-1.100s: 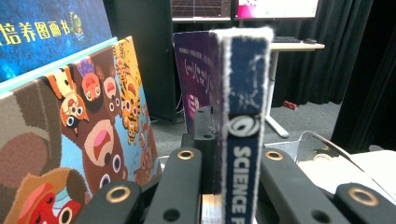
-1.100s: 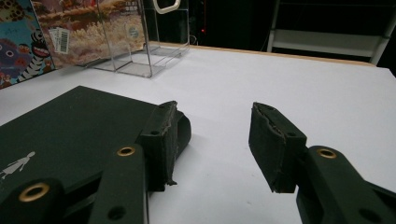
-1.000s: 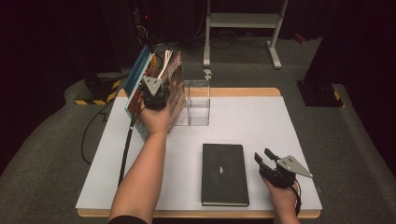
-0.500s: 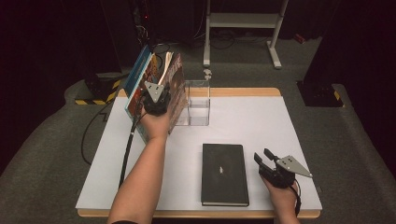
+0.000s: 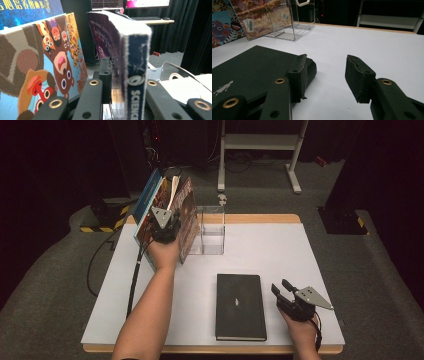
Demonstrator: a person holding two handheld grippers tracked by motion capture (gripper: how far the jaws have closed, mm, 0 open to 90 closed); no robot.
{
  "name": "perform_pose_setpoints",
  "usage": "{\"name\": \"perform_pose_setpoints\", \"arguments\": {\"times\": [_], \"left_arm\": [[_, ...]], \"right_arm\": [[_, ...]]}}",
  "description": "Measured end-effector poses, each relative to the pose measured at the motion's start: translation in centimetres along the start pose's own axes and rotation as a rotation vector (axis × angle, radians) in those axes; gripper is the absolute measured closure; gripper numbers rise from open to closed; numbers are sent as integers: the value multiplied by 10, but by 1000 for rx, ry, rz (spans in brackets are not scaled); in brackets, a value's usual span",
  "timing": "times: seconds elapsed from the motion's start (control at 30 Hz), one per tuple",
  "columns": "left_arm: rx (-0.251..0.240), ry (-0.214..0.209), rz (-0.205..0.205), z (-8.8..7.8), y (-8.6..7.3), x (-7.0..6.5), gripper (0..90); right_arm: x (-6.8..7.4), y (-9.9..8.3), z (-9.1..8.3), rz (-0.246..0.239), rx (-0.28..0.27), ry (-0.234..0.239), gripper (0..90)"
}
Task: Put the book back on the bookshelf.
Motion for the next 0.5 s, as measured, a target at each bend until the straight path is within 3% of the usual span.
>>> {"name": "perform_pose_setpoints", "arguments": {"times": [0.5], "left_arm": [[14, 7, -10, -1, 1, 2, 718]], "right_arm": [[-1, 0, 0, 4, -1, -1, 522]]}}
Point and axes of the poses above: each handheld gripper's, and its own axes: z roughly forward along the jaws, y roughly out of its top, x roughly to its left, the point moved 3 cm from there along z, roughly forward along the jaws, and after that the axes turned 14 degrees about z, right-handed, at the moved point
